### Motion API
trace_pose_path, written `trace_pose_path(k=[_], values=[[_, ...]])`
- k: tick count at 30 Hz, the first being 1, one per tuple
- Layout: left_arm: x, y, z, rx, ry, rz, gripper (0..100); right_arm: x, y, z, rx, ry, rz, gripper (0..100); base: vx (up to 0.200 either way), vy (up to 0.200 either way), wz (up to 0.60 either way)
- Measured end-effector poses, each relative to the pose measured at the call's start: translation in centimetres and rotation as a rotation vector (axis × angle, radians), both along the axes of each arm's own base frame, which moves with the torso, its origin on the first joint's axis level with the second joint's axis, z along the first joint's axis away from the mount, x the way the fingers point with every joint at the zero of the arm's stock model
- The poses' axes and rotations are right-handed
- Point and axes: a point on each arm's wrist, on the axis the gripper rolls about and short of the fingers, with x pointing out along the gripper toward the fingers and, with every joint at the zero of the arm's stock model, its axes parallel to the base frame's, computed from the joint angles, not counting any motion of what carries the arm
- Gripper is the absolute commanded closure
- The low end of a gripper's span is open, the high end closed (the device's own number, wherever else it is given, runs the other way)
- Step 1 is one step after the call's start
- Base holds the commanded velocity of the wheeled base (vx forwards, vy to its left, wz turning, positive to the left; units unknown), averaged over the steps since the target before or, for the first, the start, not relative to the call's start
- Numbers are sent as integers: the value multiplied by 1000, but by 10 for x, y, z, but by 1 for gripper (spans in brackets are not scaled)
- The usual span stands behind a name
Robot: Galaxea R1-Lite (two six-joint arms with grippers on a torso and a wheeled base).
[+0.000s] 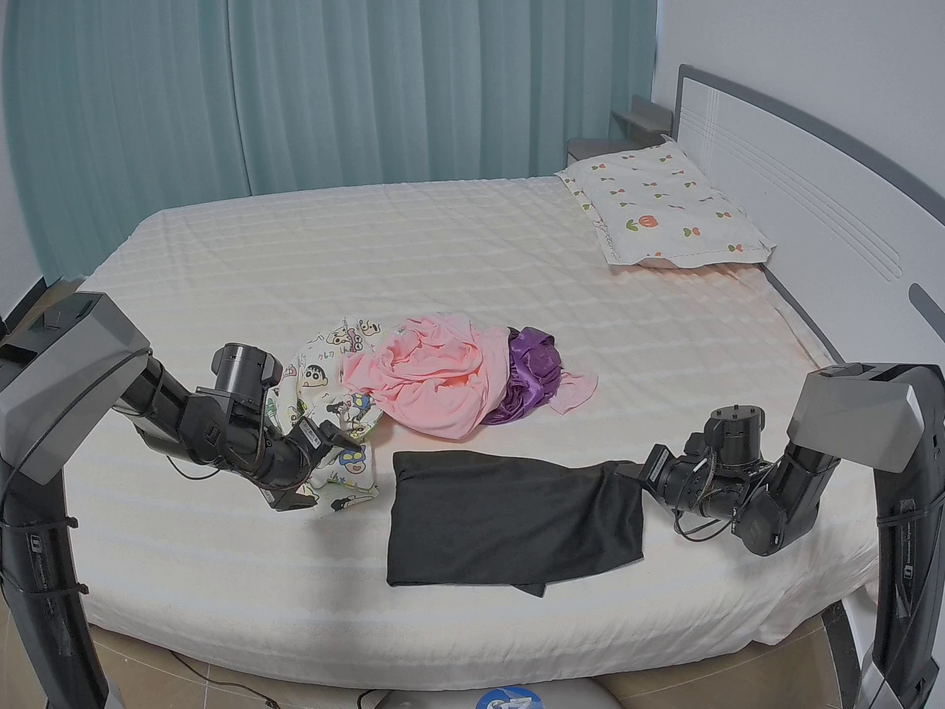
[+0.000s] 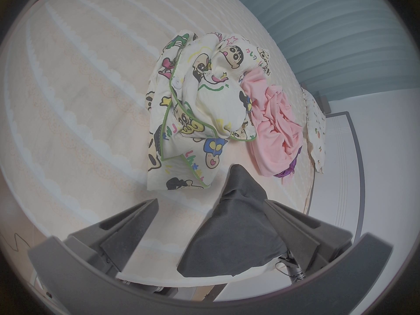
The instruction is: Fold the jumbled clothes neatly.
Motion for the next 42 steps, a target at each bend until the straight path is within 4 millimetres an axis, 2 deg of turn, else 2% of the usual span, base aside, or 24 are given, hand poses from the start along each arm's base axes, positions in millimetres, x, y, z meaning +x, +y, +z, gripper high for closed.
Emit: trace_pose_path(k=[5, 6, 14, 21, 27, 32, 33, 42], values=[[0, 0, 0, 0, 0, 0, 0, -6, -3, 9, 7, -139, -2, 100, 0, 0, 0], [0, 0, 0, 0, 0, 0, 0, -8, -4, 8, -5, -152, 2, 0, 0, 0, 0], [0, 0, 0, 0, 1, 0, 0, -16, -10, -16, -123, -79, 34, 0, 0, 0, 0], [0, 0, 0, 0, 2, 1, 0, -18, -23, -22, -192, -83, 34, 0, 0, 0, 0], [0, 0, 0, 0, 2, 1, 0, -37, -30, -22, -230, -43, 68, 0, 0, 0, 0], [-1, 0, 0, 0, 4, 2, 0, -53, -26, -22, -250, -70, 120, 0, 0, 0, 0], [-1, 0, 0, -1, 3, 2, 0, -56, -25, -24, -251, -64, 130, 100, 0, 0, 0], [-1, 1, 0, 0, 4, 3, 0, -72, -17, -32, -284, -21, 193, 100, 0, 0, 0]])
